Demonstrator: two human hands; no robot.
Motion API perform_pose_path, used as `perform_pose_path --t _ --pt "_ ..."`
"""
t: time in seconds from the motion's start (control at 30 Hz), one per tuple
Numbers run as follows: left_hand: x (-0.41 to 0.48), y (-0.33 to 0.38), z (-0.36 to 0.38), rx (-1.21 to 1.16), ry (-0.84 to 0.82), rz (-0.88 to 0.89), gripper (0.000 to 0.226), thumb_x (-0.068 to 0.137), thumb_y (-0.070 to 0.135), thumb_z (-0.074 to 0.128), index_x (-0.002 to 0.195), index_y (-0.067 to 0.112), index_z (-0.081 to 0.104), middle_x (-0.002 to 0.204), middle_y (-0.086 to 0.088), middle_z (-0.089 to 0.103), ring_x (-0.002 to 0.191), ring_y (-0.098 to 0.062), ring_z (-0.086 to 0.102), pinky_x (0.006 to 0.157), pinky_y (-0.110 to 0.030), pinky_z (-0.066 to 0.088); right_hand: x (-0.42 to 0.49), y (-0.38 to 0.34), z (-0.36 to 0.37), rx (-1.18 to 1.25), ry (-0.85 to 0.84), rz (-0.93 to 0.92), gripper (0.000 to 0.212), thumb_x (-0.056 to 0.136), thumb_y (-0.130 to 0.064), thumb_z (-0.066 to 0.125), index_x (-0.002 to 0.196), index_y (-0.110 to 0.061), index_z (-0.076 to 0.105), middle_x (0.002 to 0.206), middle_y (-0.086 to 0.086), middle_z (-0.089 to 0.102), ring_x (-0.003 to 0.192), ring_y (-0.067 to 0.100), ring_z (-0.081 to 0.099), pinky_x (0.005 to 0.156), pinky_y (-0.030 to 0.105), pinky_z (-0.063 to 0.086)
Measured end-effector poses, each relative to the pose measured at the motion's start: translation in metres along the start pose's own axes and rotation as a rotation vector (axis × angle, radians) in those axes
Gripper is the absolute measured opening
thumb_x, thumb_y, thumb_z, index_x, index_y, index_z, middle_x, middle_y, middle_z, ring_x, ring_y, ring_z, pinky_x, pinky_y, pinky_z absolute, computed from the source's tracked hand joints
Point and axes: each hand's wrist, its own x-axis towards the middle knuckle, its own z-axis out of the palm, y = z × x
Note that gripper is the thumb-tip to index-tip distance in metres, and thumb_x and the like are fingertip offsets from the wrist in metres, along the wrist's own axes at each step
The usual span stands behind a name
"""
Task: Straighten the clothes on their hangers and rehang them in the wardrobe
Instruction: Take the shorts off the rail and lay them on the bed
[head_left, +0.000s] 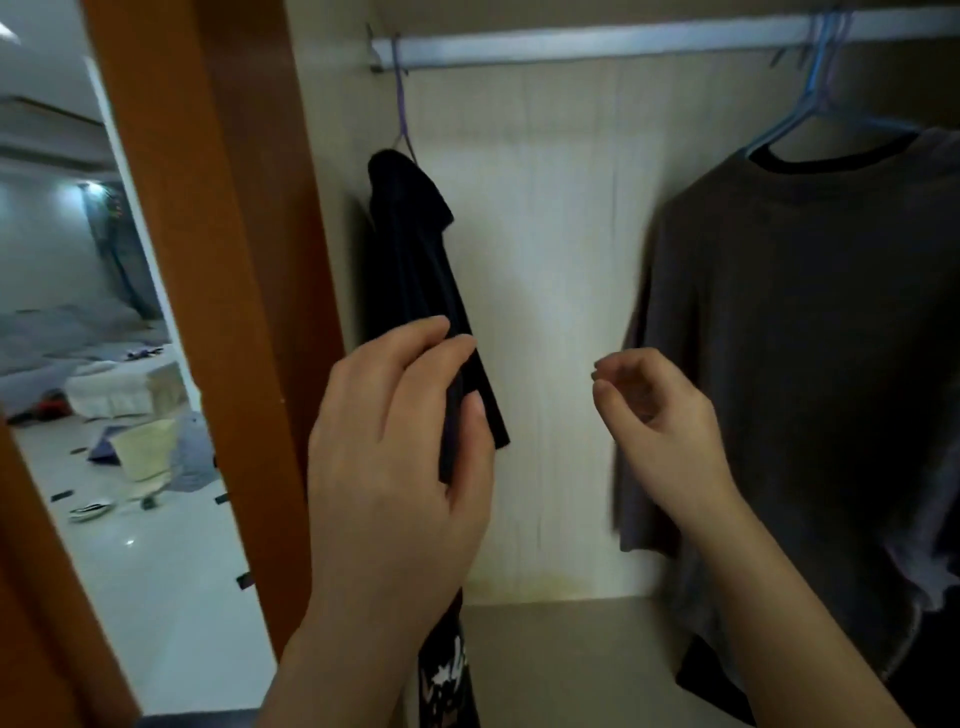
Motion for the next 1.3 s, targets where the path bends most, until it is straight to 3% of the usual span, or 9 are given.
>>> perform_pose_path --t 0.23,0.43,0.57,0.67,0.87,1.0,1.13,1.2,1.3 --pt "0.012 -0.017 -0.036 0.173 0.161 0.06 0.026 0.082 0.008 0.056 0.107 0.003 0.063 0.118 -0.016 0.059 0.117 -0.023 0.046 0.106 -0.015 0.022 0.037 -0.061 0.043 0.204 -0.102 -0.1 0.009 0.087 -0.02 0.056 0.094 -0.026 0.054 0.085 -0.019 0.056 0.074 -0.016 0.052 0.062 0.001 0.04" --pt "0.015 -0.028 -0.036 0.312 0.257 0.056 0.032 0.082 0.008 0.057 0.113 0.009 0.062 0.132 -0.02 0.05 0.126 -0.031 0.041 0.106 -0.037 0.031 0.067 -0.111 0.084 0.32 -0.102 -0.157 0.021 0.085 -0.028 0.061 0.1 -0.022 0.048 0.091 -0.005 0.056 0.073 0.0 0.052 0.06 0.003 0.041" --pt "0.017 -0.039 -0.035 0.276 0.259 -0.044 0.046 0.081 0.013 0.057 0.127 0.013 0.049 0.141 -0.021 0.037 0.13 -0.027 0.033 0.108 -0.02 0.022 0.086 -0.121 0.112 0.27 -0.104 -0.065 0.034 0.083 -0.031 0.062 0.109 -0.017 0.047 0.096 -0.001 0.051 0.074 0.007 0.049 0.057 0.013 0.036" --pt "0.017 -0.044 -0.034 0.202 0.239 -0.132 0.054 0.082 0.02 0.053 0.133 0.018 0.037 0.144 -0.017 0.033 0.131 -0.02 0.029 0.104 -0.02 0.025 0.096 -0.114 0.121 0.247 -0.141 0.037 0.037 0.084 -0.023 0.06 0.116 -0.011 0.048 0.089 -0.003 0.05 0.068 0.002 0.046 0.055 0.014 0.034" --pt "0.018 -0.047 -0.033 0.11 0.232 -0.154 0.055 0.082 0.024 0.048 0.135 0.02 0.034 0.144 -0.01 0.033 0.13 -0.01 0.026 0.104 -0.002 0.013 0.104 -0.092 0.1 0.285 -0.128 0.118 0.014 0.082 -0.013 0.059 0.094 -0.013 0.052 0.073 -0.009 0.05 0.067 0.005 0.049 0.065 0.018 0.041" --pt "0.019 -0.048 -0.031 0.094 0.256 -0.15 0.052 0.082 0.026 0.047 0.133 0.018 0.038 0.142 -0.011 0.036 0.127 0.0 0.021 0.099 -0.01 0.017 0.115 -0.086 0.086 0.227 -0.128 0.139 0.02 0.081 -0.016 0.058 0.099 -0.014 0.048 0.076 -0.008 0.049 0.069 0.008 0.049 0.061 0.02 0.04" --pt "0.021 -0.051 -0.032 0.087 0.257 -0.143 0.05 0.083 0.026 0.046 0.132 0.019 0.038 0.14 -0.012 0.038 0.128 -0.009 0.029 0.098 -0.014 0.019 0.135 -0.098 0.088 0.104 -0.146 0.093 0.023 0.083 -0.017 0.056 0.103 -0.013 0.044 0.077 -0.003 0.049 0.068 0.011 0.049 0.056 0.021 0.038" --pt "0.021 -0.052 -0.032 0.075 0.262 -0.146 0.05 0.082 0.027 0.046 0.131 0.02 0.038 0.14 -0.011 0.038 0.127 -0.012 0.031 0.098 -0.019 0.024 0.148 -0.106 0.092 -0.063 -0.183 0.089 0.008 0.084 -0.013 0.052 0.083 -0.009 0.045 0.074 0.001 0.046 0.066 0.016 0.046 0.053 0.024 0.036" --pt "0.021 -0.052 -0.033 0.077 0.27 -0.142 0.05 0.082 0.028 0.045 0.131 0.02 0.039 0.139 -0.011 0.039 0.126 -0.013 0.033 0.097 -0.025 0.029 0.163 -0.113 0.097 -0.203 -0.273 0.15 0.023 0.085 -0.007 0.047 0.065 -0.009 0.037 0.065 0.003 0.039 0.067 0.021 0.047 0.059 0.028 0.042"
